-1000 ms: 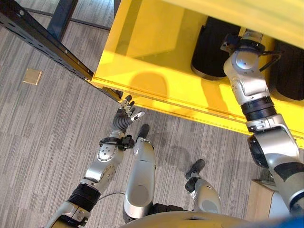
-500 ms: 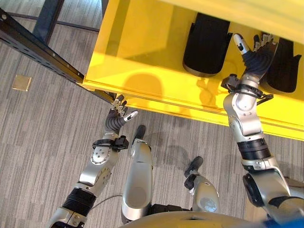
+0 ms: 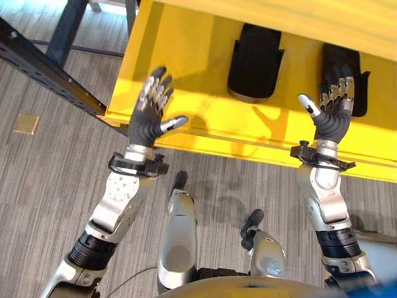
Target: Move parts from the plastic box to the shelf.
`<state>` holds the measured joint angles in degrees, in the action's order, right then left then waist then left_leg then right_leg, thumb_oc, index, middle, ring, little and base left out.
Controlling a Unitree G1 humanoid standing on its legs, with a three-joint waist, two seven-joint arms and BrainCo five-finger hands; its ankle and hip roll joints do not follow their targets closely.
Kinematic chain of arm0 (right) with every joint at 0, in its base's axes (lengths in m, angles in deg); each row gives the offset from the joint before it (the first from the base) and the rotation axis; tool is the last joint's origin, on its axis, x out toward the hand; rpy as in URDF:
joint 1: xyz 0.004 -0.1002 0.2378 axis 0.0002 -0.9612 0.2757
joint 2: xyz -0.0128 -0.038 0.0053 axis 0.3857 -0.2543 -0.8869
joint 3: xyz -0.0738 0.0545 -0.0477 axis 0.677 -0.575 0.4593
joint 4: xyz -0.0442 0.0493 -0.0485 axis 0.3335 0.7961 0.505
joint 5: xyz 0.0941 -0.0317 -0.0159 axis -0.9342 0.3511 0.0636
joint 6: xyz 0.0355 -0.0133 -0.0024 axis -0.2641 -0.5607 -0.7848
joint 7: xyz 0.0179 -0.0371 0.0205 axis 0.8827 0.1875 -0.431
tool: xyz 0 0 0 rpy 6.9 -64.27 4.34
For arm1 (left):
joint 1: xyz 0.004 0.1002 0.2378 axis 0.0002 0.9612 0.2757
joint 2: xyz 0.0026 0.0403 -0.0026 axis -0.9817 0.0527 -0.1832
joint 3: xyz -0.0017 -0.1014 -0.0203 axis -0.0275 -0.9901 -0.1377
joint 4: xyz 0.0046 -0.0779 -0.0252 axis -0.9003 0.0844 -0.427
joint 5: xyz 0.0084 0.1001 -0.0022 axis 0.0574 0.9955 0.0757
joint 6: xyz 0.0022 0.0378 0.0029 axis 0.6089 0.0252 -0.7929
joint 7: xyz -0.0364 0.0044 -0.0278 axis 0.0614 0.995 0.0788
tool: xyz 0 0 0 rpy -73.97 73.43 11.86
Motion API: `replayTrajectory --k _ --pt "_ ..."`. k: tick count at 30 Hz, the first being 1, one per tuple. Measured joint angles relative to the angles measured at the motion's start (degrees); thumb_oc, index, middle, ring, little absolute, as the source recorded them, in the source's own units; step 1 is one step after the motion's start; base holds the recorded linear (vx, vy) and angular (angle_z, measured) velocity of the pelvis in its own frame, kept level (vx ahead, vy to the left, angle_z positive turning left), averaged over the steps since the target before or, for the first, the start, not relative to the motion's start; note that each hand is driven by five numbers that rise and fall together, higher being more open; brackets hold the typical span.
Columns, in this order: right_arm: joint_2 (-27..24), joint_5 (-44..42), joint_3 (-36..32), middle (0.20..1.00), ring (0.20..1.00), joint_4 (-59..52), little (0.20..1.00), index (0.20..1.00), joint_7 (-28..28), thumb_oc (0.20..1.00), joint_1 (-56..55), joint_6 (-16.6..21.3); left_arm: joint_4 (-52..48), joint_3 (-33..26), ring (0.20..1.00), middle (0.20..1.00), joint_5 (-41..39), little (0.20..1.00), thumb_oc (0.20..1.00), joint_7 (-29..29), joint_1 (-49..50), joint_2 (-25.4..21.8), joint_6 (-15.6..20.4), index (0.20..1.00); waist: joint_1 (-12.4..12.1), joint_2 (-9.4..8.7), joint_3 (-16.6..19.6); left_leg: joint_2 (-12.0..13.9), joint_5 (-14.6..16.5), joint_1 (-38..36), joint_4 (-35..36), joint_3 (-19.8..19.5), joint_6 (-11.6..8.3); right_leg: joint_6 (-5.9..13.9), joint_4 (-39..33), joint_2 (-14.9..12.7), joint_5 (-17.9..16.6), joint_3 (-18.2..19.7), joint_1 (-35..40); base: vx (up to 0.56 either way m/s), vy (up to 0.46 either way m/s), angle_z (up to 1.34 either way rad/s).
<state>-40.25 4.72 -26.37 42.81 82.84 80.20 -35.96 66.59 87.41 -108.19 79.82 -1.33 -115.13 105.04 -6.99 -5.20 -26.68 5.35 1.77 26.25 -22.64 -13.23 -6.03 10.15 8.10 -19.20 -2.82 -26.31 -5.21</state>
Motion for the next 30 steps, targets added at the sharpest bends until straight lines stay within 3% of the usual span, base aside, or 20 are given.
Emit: replayTrajectory --k 6,14,18,22,30 --pt "-0.06 0.0 0.18 1.0 1.0 -1.56 1.0 1.0 -1.92 1.0 -2.26 0.02 -0.02 0.55 1.0 1.0 2.37 1.0 1.0 0.77 -7.36 0.79 0.28 1.0 2.12 0.02 0.34 0.53 0.27 -0.97 -0.44 0.79 -0.38 -0.22 1.23 0.0 0.16 1.05 -0.18 0.01 -0.009 -0.07" --pt "-0.11 -0.06 0.24 1.0 1.0 -1.54 1.0 1.0 -3.21 1.0 -7.06 0.01 1.35 0.69 1.0 1.0 5.53 1.0 1.0 3.29 -8.48 2.33 0.86 1.0 4.91 0.71 4.25 0.79 0.65 -1.27 -0.4 1.9 -0.45 -0.39 1.62 -0.3 0.48 2.29 -0.92 0.01 0.001 -0.06" --pt "-0.13 -0.12 0.23 1.0 1.0 -1.55 1.0 1.0 -3.6 1.0 -7.83 0.01 4.95 -0.29 1.0 1.0 7.67 1.0 1.0 5.44 -8.26 3.23 1.04 1.0 5.12 1.21 4.68 1.0 0.64 -1.3 -0.4 2.52 -0.44 -0.4 2.01 -0.38 0.49 3.13 -1.68 0.02 0.0 -0.1" --pt "-0.14 -1.12 -0.14 1.0 1.0 -1.52 1.0 1.0 -4.17 1.0 -8.41 -0.02 12.06 -6.35 1.0 1.0 9.66 1.0 1.0 9.45 -7.22 3.32 1.08 1.0 6.06 1.22 4.81 1.36 0.68 -1.31 -0.34 3.4 -0.46 -0.52 2.06 -0.33 0.39 4.1 -2.44 0.0 0.009 -0.11" --pt "-0.14 -1.22 -0.16 1.0 1.0 -1.36 1.0 1.0 -4.32 1.0 -8.47 -0.02 22.73 -9.06 1.0 1.0 13.03 1.0 1.0 14.09 -7.31 3.35 0.4 1.0 6.71 0.92 4.97 2.59 1.12 -1.22 -0.63 5.36 -0.66 -0.86 2.15 0.28 0.05 6.43 -4.42 -0.01 0.009 -0.15"
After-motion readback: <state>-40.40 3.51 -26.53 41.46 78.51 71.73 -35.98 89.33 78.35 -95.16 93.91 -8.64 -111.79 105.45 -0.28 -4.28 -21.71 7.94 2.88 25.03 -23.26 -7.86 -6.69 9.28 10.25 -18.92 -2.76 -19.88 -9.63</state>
